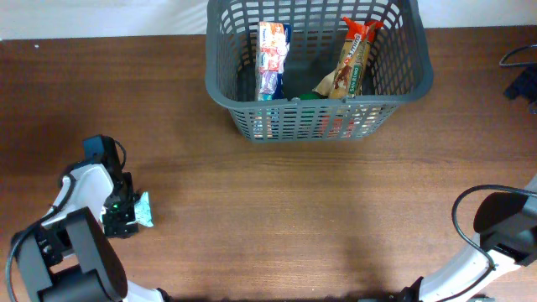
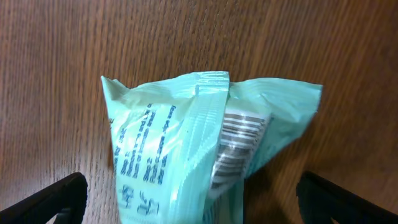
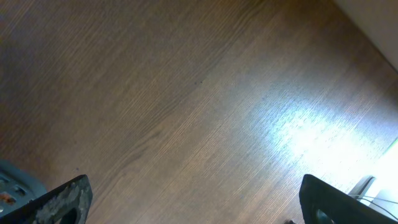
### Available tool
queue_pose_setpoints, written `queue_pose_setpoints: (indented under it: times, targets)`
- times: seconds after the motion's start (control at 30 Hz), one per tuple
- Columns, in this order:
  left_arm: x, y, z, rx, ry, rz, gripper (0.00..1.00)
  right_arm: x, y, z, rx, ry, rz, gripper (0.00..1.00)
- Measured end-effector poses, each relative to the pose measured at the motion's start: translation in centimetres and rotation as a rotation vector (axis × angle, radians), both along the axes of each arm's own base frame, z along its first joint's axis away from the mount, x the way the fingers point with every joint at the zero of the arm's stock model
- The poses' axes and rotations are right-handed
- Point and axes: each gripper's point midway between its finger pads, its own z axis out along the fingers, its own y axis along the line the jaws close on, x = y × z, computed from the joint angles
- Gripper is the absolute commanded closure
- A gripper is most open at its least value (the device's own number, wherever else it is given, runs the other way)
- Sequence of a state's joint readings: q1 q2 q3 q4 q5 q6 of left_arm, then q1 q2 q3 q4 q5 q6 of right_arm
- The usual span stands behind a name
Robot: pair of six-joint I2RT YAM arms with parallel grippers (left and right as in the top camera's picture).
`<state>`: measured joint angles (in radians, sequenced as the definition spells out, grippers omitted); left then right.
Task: Pack container
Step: 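Lower the left gripper over the light-green tissue pack and close on it, then lift the light-green tissue pack and carry it over the basket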
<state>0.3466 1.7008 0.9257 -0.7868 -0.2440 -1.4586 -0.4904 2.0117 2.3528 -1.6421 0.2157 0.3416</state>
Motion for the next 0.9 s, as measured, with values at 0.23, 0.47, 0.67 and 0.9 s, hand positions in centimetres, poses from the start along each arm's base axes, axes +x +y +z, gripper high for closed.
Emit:
queue_pose_setpoints:
  times: [0.23,0.47,0.67,0.9]
  targets:
    - [0.22,0.08,-0.27,0.001,-0.004,0.000,0.01,0.00,0.00,0.01,0.000,0.000,0.001,0.01]
    - [0.13,0.05,-0.70,-0.003,0.009,0.001,0.01,0.00,0.00,0.01,0.000,0.000,0.000,0.01]
    - [0.27,0.10,-0.79,-0.002,0.006,0.000,0.01,0.00,0.00,0.00,0.000,0.000,0.000,0.01]
    - [0.44,-0.06,-0.87,-0.013,-0.001,-0.001,0.98,0.00,-0.01,0.00,0.000,0.000,0.001,0.01]
